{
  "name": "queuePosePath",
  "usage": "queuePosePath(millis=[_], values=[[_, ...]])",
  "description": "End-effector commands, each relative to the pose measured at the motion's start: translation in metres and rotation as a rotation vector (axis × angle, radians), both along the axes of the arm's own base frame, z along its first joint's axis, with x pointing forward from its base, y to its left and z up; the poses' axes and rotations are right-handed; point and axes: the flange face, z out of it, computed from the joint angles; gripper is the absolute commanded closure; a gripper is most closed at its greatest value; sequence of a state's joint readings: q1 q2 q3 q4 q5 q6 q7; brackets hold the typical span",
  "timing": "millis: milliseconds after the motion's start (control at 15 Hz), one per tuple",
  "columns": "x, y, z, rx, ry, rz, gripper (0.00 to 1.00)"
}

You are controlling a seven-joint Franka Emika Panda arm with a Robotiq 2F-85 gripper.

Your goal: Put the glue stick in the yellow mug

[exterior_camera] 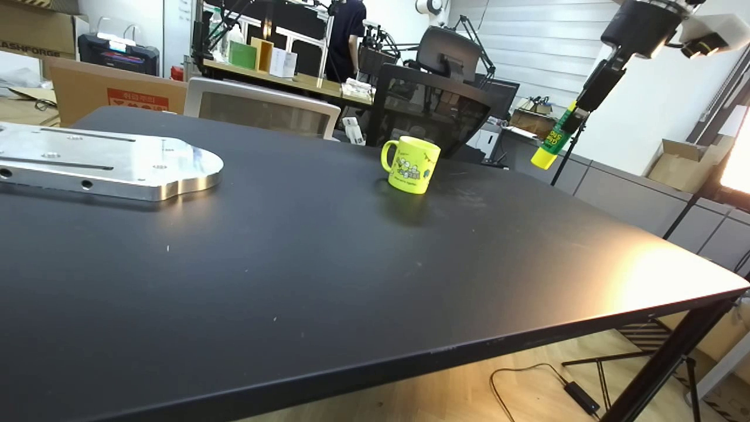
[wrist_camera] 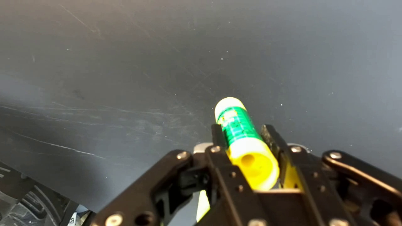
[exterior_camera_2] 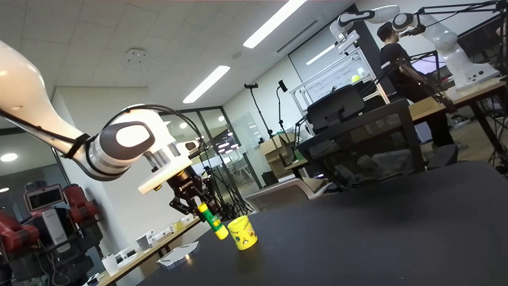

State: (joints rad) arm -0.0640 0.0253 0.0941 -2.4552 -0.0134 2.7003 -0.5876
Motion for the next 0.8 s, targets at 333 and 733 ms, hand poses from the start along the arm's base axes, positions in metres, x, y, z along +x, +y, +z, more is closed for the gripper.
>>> queuePosePath(millis=[333,733], values=[[0.018,-0.002,0.000,-0.012,0.000,0.004,0.91],[0.114,0.005,0.056,-0.062,-0.088,0.031,0.91]])
